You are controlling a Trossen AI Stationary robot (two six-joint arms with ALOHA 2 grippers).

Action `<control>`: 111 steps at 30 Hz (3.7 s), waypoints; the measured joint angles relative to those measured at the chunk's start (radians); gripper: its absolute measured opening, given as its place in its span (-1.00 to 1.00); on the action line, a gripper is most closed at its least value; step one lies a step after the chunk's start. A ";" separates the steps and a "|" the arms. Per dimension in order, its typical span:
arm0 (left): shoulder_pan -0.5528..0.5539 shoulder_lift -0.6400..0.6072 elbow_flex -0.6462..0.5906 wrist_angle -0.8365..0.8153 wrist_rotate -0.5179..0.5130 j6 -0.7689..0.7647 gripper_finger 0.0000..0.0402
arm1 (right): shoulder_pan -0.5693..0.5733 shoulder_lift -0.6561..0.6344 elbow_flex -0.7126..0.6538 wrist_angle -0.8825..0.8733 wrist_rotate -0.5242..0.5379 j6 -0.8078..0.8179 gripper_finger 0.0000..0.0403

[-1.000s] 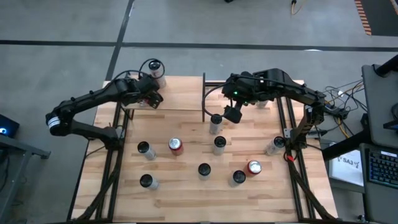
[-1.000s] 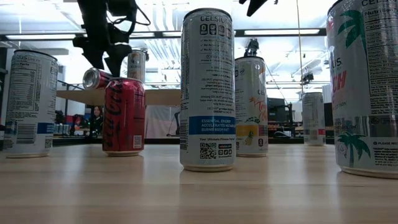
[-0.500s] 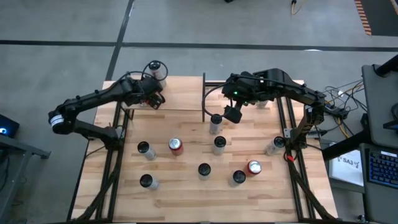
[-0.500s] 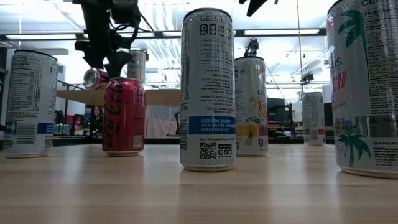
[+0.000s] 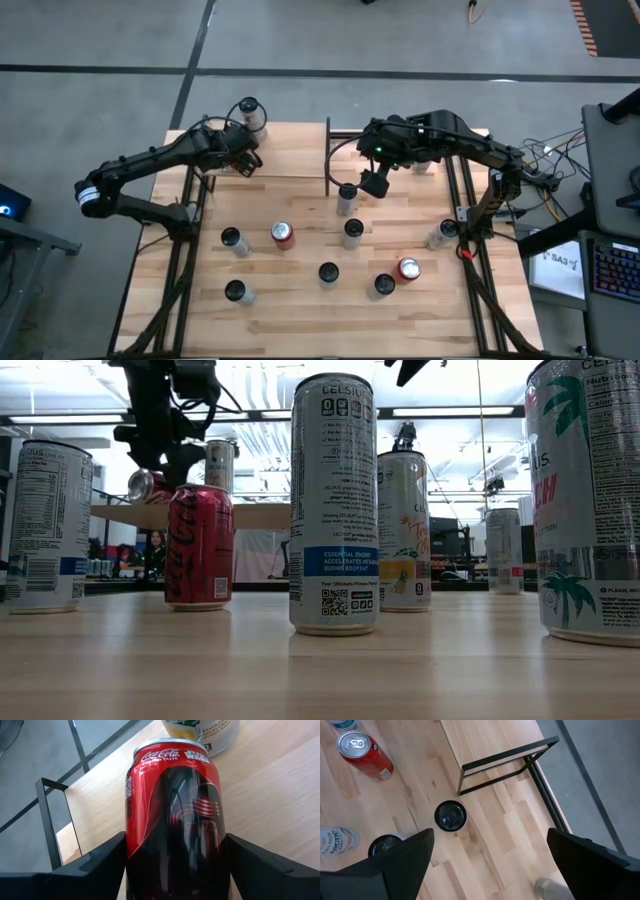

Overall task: Place canned beverage on shelf
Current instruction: Put the top right red soda can on the shelf

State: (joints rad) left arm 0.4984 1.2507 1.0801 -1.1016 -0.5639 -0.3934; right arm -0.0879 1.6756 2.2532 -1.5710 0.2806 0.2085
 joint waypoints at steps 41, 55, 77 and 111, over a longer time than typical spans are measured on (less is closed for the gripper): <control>-0.653 -0.597 -0.670 1.587 0.074 0.593 0.38 | 0.081 -0.005 -0.604 1.495 -0.111 -0.234 0.88; -0.652 -0.525 -0.682 1.841 0.143 0.636 0.38 | 0.074 0.043 -0.704 1.953 -0.150 -0.173 0.88; -0.652 -0.415 -0.598 1.777 0.122 0.638 0.58 | 0.068 0.114 -0.640 1.961 -0.155 -0.185 0.41; -0.645 -0.902 -0.602 1.434 -0.187 0.856 0.60 | -0.181 0.221 -0.617 1.784 0.025 -0.005 0.41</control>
State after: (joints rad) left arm -0.1463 0.3484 0.4777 0.3324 -0.7505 0.4627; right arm -0.2685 1.8967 1.6360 0.2129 0.3052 0.2030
